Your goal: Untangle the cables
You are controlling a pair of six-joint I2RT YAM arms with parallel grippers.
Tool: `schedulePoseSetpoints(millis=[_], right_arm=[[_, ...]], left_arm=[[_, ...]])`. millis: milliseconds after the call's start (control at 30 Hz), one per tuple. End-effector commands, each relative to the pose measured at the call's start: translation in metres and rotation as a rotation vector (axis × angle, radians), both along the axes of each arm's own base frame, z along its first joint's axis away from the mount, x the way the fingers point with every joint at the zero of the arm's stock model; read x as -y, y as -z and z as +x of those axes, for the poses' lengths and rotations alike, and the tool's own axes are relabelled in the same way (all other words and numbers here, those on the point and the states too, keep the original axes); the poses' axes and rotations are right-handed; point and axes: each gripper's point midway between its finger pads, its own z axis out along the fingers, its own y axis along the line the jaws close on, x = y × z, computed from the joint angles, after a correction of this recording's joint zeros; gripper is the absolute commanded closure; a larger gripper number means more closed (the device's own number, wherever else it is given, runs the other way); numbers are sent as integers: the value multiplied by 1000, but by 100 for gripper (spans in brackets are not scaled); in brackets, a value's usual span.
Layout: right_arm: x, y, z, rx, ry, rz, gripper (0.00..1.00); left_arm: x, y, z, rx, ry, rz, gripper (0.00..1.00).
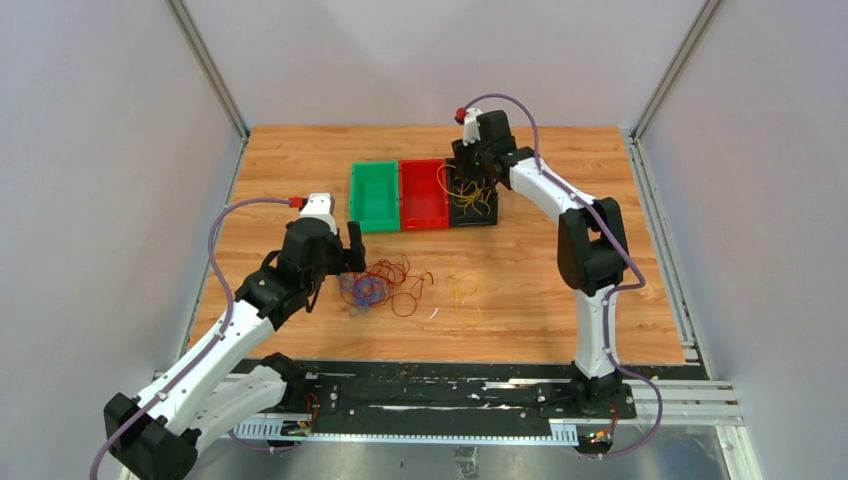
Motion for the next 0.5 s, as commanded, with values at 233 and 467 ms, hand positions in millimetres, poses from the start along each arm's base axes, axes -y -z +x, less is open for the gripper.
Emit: schedulePoseSetpoints(millis=[233,467], right_arm=[[0,35,8,-62,62,-59,88],[41,33,13,-33,192,-181,100]], left_arm=[[0,1,-1,-6,-3,-2,0],[1,3,-2,-8,-2,-6,0]])
